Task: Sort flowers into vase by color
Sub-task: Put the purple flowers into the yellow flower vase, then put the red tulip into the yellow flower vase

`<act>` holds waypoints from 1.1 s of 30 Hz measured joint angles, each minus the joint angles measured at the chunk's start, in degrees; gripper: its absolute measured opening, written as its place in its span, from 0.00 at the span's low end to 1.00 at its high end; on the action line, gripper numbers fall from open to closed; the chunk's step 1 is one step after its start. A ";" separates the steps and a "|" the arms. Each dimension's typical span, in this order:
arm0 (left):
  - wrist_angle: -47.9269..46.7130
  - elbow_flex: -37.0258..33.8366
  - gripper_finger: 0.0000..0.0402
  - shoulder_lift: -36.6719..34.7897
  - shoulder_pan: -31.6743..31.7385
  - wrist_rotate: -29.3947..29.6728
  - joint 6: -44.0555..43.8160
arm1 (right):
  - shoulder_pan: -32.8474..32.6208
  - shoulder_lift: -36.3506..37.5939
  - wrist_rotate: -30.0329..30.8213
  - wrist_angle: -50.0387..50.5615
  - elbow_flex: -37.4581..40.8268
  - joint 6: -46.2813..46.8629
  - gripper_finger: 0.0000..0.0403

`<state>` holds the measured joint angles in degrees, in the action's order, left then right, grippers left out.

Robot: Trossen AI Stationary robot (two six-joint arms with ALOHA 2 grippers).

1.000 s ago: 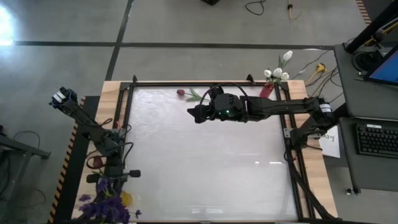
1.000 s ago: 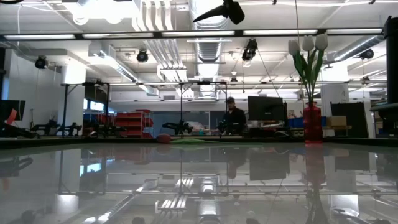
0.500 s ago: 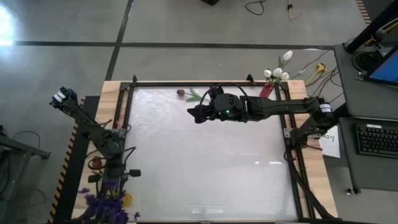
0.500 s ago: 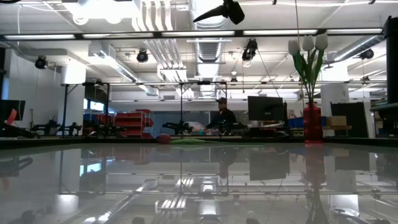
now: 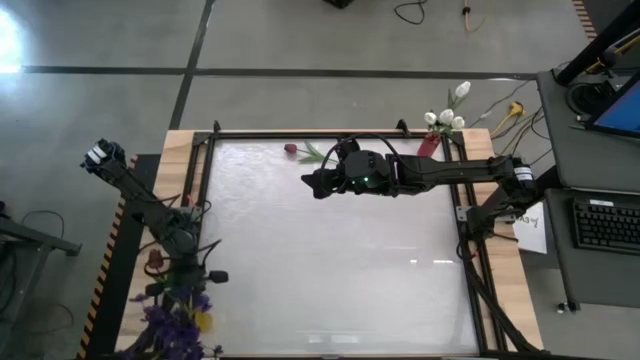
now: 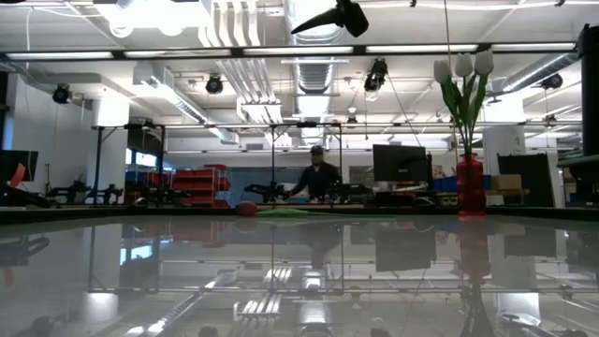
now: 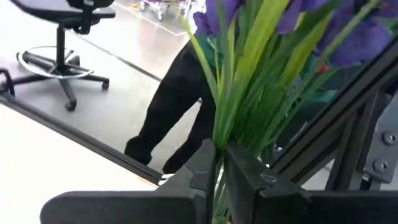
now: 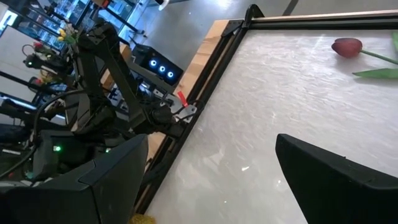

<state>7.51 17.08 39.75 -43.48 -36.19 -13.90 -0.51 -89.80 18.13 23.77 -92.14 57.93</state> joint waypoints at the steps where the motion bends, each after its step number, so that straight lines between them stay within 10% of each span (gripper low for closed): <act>1: 0.00 0.00 0.04 0.00 0.00 0.39 -0.99 | 0.00 0.00 -0.02 0.00 0.00 0.00 0.86; 19: -5.44 4.55 0.43 -1.62 0.00 -0.66 -7.81 | 0.02 0.00 -0.02 0.00 0.00 -0.46 0.86; 33: -32.32 16.19 0.43 -1.64 0.03 7.06 -2.49 | 0.00 0.00 -0.07 -0.02 0.00 -1.91 0.86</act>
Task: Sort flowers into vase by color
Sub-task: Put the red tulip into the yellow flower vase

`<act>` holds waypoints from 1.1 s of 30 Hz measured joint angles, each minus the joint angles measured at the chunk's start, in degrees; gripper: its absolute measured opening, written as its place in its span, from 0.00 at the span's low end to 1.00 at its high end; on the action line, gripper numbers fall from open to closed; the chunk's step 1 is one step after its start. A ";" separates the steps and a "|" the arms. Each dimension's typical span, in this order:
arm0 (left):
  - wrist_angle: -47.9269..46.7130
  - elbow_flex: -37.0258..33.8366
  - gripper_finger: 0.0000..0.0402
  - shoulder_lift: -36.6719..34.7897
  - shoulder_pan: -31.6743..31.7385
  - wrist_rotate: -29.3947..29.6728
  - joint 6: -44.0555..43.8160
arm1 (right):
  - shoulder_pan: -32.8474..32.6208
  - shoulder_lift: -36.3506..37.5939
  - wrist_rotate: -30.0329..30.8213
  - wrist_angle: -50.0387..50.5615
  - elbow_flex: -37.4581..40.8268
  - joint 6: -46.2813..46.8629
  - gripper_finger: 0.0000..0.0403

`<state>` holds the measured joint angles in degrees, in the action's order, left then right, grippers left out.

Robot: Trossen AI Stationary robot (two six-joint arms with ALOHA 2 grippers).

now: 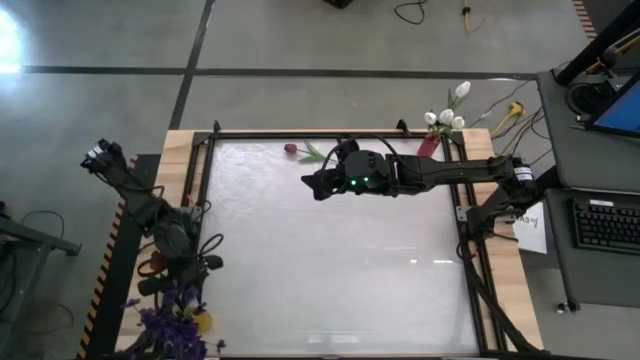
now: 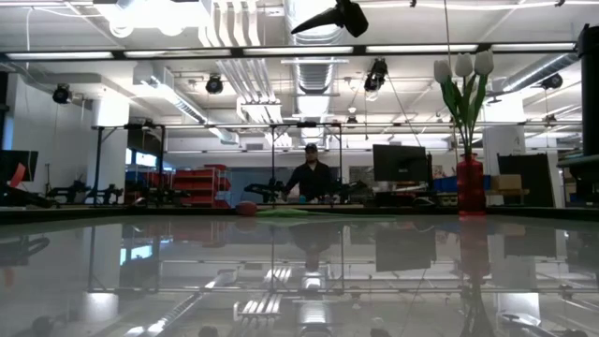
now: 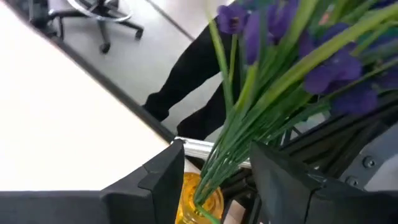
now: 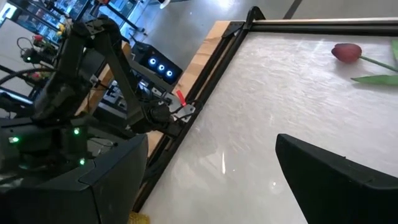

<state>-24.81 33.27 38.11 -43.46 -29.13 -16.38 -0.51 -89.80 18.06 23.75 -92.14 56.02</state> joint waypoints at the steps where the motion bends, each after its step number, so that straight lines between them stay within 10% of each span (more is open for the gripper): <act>1: -0.77 0.26 0.44 0.00 0.00 0.25 -0.89 | 0.00 0.00 0.00 0.00 0.00 -0.42 0.86; 8: -13.97 5.07 0.55 -0.44 0.04 3.18 -4.14 | 0.00 0.00 0.00 0.02 0.17 -4.19 0.86; 33: -24.04 11.86 0.46 -5.66 11.86 55.26 -19.54 | 2.13 0.00 -0.43 19.85 8.79 -16.16 0.86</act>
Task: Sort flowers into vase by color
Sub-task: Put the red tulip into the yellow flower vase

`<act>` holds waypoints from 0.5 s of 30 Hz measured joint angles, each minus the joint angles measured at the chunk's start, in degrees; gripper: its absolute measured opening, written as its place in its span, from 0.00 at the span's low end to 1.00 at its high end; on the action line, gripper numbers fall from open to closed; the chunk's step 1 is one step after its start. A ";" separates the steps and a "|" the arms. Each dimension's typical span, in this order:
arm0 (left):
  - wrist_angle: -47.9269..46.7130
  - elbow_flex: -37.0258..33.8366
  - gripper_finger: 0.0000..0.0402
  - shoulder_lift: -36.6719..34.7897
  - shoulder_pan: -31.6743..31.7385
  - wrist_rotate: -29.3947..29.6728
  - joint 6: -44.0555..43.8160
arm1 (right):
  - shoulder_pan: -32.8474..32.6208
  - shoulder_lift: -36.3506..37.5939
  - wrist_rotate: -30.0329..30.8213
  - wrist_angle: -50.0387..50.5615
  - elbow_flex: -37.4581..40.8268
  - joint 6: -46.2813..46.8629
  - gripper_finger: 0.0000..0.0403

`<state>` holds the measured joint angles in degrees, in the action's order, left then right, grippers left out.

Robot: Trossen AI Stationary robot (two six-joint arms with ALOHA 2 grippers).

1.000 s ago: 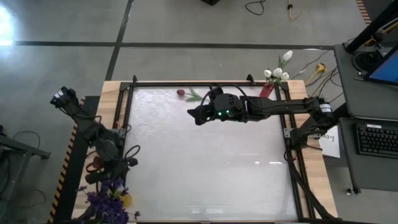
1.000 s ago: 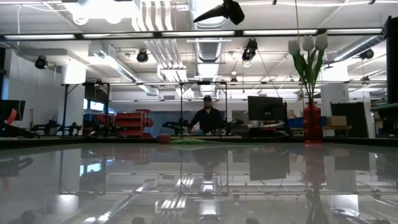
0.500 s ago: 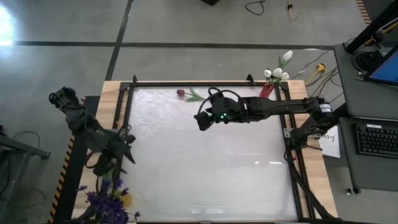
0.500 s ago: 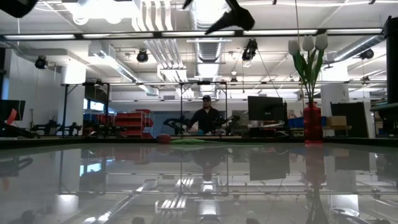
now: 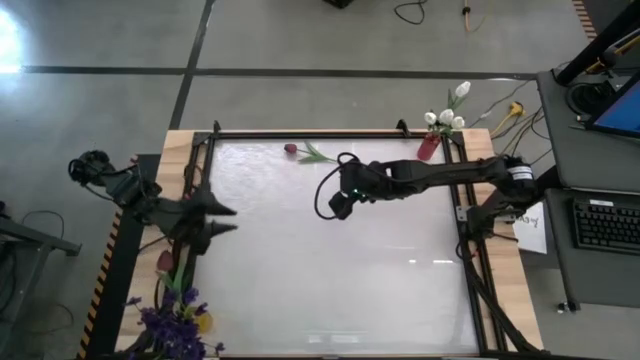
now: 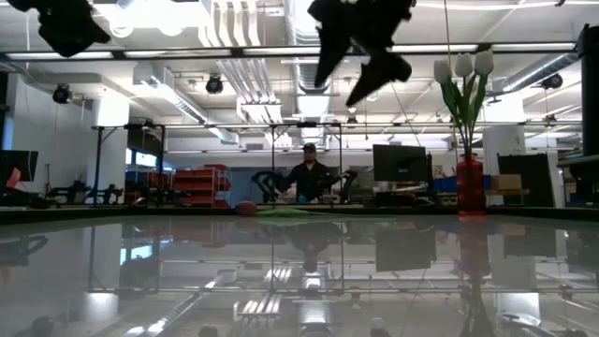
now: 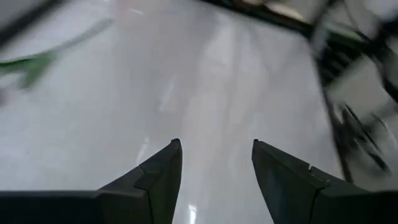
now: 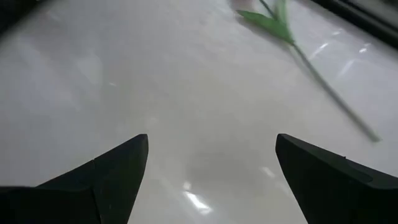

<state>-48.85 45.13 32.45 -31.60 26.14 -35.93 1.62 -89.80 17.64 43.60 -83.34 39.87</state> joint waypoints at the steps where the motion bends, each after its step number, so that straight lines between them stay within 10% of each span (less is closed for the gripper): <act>1: 0.22 0.01 0.46 -0.02 0.50 1.99 -1.53 | 0.79 0.00 -0.03 -0.51 1.26 -1.85 0.86; 15: 3.40 11.91 0.46 0.51 1.06 19.47 -9.20 | 17.68 -3.74 -5.31 -15.15 10.25 -31.15 0.74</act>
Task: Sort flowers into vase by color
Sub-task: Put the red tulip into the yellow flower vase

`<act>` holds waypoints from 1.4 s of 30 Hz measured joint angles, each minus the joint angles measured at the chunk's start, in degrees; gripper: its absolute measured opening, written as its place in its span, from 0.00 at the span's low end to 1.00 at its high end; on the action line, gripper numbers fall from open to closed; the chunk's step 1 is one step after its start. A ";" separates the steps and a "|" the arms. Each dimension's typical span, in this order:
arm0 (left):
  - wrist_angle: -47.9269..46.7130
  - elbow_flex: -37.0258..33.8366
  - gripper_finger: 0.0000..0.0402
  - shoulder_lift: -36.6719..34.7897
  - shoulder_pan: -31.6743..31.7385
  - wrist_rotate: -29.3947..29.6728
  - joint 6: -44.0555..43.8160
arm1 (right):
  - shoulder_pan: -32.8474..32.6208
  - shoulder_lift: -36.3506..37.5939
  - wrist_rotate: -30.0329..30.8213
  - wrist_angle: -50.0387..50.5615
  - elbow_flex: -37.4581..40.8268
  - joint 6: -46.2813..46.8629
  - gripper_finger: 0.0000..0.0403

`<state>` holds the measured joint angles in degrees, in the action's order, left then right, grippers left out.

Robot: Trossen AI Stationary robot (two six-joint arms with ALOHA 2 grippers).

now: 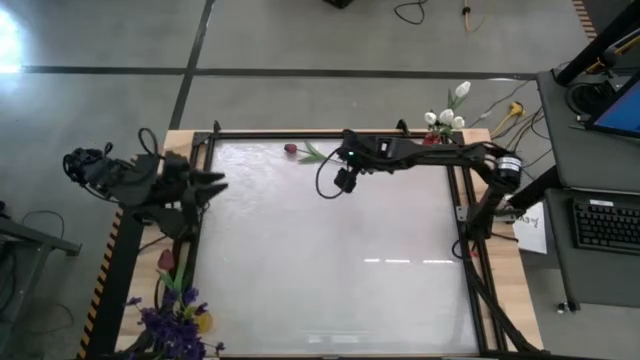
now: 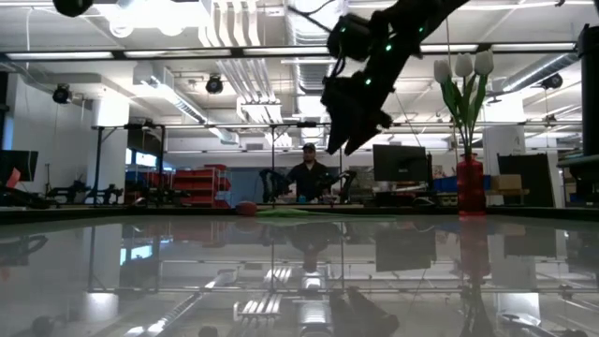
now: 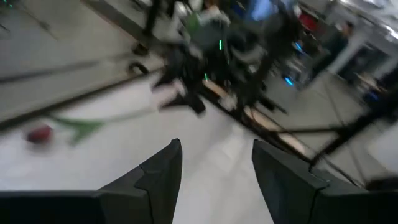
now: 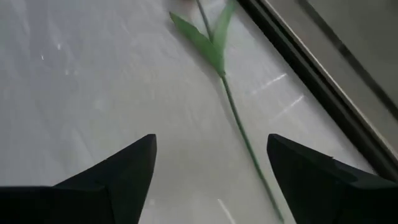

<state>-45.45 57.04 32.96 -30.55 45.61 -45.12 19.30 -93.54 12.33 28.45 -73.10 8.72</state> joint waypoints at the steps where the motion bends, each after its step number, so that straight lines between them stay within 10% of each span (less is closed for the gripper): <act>1: 0.00 0.56 0.46 0.30 0.00 1.93 0.44 | 0.26 -1.23 -0.28 -0.02 -0.93 -1.68 0.73; 14: 1.07 -4.27 0.46 1.43 0.18 14.58 -4.07 | 2.07 -20.17 -3.57 1.27 -14.78 -7.41 0.68; 42: 5.58 -8.00 0.38 -1.13 7.08 11.71 -1.65 | 7.67 -44.93 -13.45 23.63 -47.71 -9.58 0.45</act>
<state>-39.87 49.04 31.83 -23.46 57.32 -46.77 26.97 -138.47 -1.13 52.07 -120.81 -0.86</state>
